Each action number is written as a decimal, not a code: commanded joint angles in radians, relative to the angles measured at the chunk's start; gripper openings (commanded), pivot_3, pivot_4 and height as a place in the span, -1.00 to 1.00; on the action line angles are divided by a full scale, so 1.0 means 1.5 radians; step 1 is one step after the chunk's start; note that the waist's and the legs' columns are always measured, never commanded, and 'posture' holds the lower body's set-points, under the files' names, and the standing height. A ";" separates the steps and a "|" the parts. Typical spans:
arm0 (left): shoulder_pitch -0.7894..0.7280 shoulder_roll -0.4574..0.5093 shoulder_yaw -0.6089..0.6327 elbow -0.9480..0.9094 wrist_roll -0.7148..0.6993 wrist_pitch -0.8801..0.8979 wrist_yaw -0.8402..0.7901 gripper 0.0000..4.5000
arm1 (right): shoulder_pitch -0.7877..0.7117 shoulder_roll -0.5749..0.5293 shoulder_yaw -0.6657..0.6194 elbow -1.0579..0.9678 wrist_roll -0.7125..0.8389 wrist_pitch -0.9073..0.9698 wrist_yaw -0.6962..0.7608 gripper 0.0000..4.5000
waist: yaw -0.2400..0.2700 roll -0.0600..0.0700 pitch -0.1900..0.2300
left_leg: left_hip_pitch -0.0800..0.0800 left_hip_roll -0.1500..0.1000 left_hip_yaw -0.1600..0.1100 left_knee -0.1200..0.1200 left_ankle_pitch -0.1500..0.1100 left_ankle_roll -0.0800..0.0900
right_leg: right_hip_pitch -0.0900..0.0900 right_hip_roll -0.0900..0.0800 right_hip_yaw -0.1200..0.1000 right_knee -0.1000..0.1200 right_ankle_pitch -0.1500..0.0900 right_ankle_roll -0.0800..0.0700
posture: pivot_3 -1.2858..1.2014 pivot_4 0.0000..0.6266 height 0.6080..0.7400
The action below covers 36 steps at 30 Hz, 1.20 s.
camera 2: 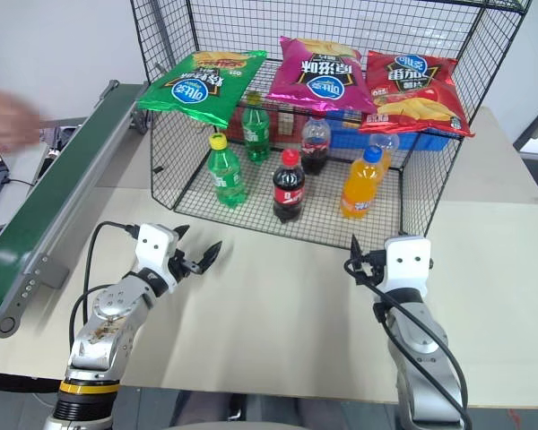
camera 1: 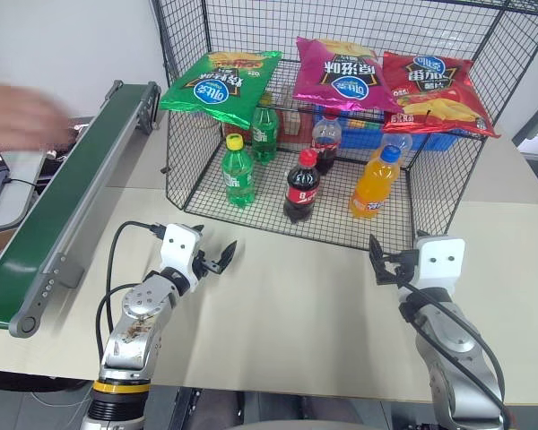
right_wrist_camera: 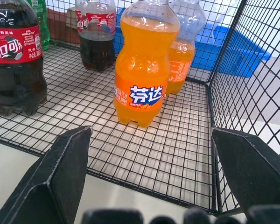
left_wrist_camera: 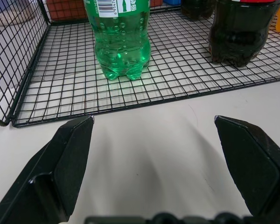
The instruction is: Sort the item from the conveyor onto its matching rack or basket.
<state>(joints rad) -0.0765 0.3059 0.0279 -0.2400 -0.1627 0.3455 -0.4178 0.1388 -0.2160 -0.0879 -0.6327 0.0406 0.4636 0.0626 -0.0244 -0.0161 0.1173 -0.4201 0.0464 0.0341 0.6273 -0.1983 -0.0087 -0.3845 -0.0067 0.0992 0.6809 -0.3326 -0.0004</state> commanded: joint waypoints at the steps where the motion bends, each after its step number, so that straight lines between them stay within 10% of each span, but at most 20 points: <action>1: -0.007 0.002 0.008 -0.007 -0.012 -0.014 -0.003 0.96 | -0.005 -0.001 -0.007 -0.018 -0.006 -0.012 0.001 1.00 | 0.000 0.000 0.000 | 0.000 0.000 0.000 0.000 0.000 0.000 | 0.000 0.000 0.000 0.000 0.000 0.000 | 0.03 -0.52 1.00; 36: -0.010 0.006 0.029 0.007 -0.014 -0.018 -0.009 0.96 | -0.021 -0.006 -0.008 -0.009 -0.005 -0.014 0.014 1.00 | 0.000 0.000 0.000 | 0.000 0.000 0.000 0.000 0.000 0.000 | 0.000 0.000 0.000 0.000 0.000 0.000 | 0.03 -0.52 1.00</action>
<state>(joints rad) -0.0806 0.3073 0.0528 -0.2189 -0.1635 0.3445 -0.4274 0.1151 -0.2192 -0.0898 -0.6193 0.0398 0.4636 0.0823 -0.0247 -0.0161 0.1173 -0.4201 0.0464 0.0342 0.6272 -0.1983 -0.0087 -0.3845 -0.0067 0.0991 0.6808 -0.3326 -0.0005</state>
